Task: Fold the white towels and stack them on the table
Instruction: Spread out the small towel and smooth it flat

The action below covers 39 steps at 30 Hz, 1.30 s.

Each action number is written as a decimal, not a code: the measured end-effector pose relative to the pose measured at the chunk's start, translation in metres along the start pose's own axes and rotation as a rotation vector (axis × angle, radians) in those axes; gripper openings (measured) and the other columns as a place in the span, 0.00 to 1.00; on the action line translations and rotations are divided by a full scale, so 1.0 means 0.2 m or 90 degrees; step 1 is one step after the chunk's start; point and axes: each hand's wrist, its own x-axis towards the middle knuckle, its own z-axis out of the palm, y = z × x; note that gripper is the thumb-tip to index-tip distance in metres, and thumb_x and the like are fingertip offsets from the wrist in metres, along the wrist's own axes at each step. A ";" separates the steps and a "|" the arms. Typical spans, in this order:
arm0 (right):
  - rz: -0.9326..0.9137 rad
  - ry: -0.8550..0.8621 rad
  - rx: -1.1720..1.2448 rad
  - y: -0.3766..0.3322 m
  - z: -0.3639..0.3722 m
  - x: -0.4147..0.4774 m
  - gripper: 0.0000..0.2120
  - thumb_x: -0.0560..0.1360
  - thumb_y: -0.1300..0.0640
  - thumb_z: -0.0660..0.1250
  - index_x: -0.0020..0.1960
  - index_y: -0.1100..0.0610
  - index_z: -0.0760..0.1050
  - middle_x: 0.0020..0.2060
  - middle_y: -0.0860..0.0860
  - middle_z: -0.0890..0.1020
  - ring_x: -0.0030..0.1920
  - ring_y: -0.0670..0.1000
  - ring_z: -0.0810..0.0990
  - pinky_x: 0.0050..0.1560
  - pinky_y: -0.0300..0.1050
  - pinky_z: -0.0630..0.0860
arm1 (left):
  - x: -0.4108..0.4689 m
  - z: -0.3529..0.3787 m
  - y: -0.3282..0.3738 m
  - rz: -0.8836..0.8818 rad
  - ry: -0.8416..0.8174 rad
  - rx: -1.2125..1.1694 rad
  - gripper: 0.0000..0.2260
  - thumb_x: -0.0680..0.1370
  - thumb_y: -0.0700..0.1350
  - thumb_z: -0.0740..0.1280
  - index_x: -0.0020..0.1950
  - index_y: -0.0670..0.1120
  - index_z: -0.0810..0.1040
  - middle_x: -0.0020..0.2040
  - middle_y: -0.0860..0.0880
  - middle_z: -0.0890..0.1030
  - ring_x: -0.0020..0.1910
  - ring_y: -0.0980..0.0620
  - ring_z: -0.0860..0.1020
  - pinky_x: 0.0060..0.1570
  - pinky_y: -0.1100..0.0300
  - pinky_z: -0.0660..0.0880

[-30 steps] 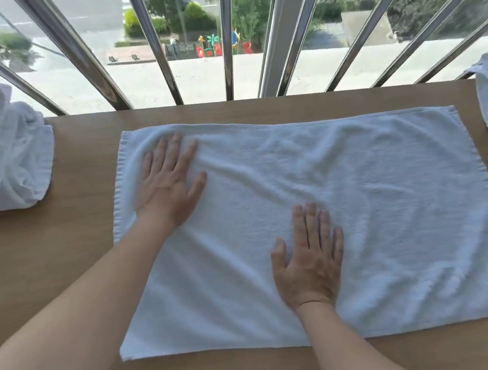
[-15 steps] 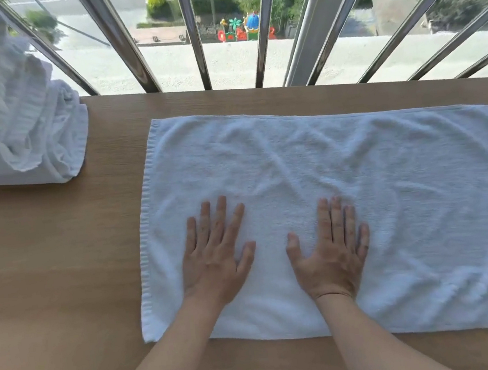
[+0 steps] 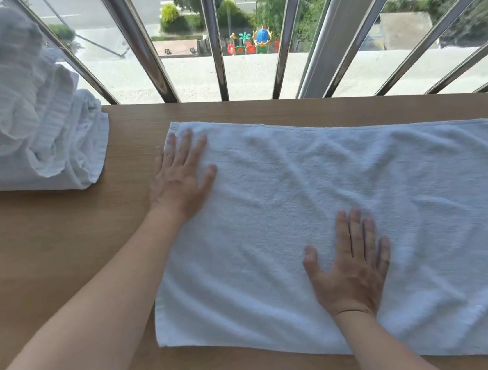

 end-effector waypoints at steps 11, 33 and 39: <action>0.001 -0.003 0.008 -0.01 -0.02 0.00 0.40 0.73 0.35 0.54 0.81 0.54 0.58 0.80 0.51 0.58 0.81 0.53 0.53 0.79 0.60 0.47 | -0.63 0.11 0.38 0.115 0.047 -0.114 0.28 0.85 0.59 0.50 0.83 0.52 0.52 0.83 0.48 0.47 0.82 0.44 0.44 0.79 0.46 0.42; 0.034 0.023 0.231 0.04 -0.07 -0.02 0.26 0.81 0.52 0.56 0.78 0.55 0.64 0.78 0.51 0.65 0.79 0.51 0.59 0.79 0.50 0.50 | -0.79 0.28 0.87 0.148 0.019 -0.201 0.26 0.84 0.53 0.48 0.82 0.49 0.55 0.83 0.48 0.49 0.82 0.49 0.43 0.80 0.49 0.44; -0.051 0.012 0.164 0.30 -0.16 0.30 0.23 0.84 0.55 0.56 0.78 0.52 0.63 0.79 0.52 0.61 0.80 0.54 0.56 0.79 0.52 0.48 | -0.69 0.36 1.22 0.130 0.021 -0.172 0.26 0.83 0.50 0.47 0.82 0.48 0.56 0.82 0.47 0.50 0.81 0.46 0.44 0.80 0.48 0.46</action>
